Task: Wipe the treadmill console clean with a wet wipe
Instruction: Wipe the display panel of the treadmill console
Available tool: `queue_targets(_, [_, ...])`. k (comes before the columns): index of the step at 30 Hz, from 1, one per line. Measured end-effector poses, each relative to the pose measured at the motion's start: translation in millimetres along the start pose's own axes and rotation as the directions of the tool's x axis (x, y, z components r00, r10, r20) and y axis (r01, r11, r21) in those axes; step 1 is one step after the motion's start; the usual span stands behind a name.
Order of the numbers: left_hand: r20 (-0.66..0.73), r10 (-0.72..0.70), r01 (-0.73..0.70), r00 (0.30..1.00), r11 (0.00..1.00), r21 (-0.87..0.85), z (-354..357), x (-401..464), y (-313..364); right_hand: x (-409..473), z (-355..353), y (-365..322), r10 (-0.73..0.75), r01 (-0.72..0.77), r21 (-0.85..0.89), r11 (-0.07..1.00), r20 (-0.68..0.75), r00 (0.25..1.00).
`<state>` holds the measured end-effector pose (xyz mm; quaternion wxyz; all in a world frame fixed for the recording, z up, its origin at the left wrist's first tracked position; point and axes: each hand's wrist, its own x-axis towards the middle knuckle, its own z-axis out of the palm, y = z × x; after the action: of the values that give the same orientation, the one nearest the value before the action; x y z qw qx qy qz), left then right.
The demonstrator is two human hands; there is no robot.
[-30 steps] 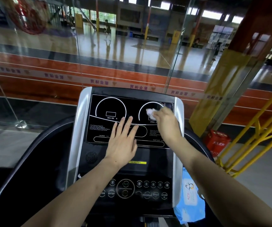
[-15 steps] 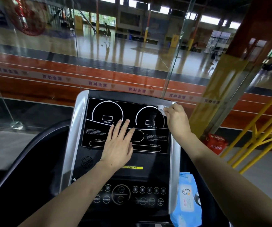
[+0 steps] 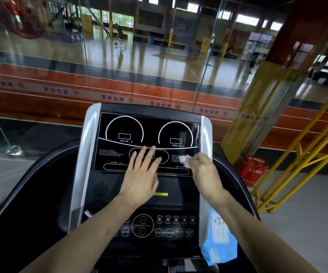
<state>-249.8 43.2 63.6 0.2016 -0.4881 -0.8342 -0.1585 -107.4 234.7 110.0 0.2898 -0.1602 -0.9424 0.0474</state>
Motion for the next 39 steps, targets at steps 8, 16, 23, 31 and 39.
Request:
queue_targets(8, [0.023,-0.017,0.017,1.0,1.0,-0.004,-4,-9,-1,72,-6,-4,0.084,-0.084,0.007,0.996,-0.055,0.995])
queue_targets(16, [0.046,-0.037,0.036,0.998,0.999,0.003,-2,-17,-3,10,2,-21,-0.153,0.153,-0.029,0.988,-0.006,0.988])
queue_targets(23, [0.038,-0.019,0.018,0.999,1.0,0.01,-8,-17,-3,90,-18,-27,0.05,-0.056,-0.083,0.995,-0.068,0.996])
queue_targets(31, [0.039,-0.037,0.036,0.999,0.999,0.022,-12,-17,-5,-5,6,-34,-0.211,0.209,0.062,0.976,0.021,0.977])
queue_targets(39, [0.04,-0.022,0.021,0.999,0.999,0.031,-15,-10,0,112,-41,-6,0.021,-0.031,-0.107,0.994,-0.095,0.995])
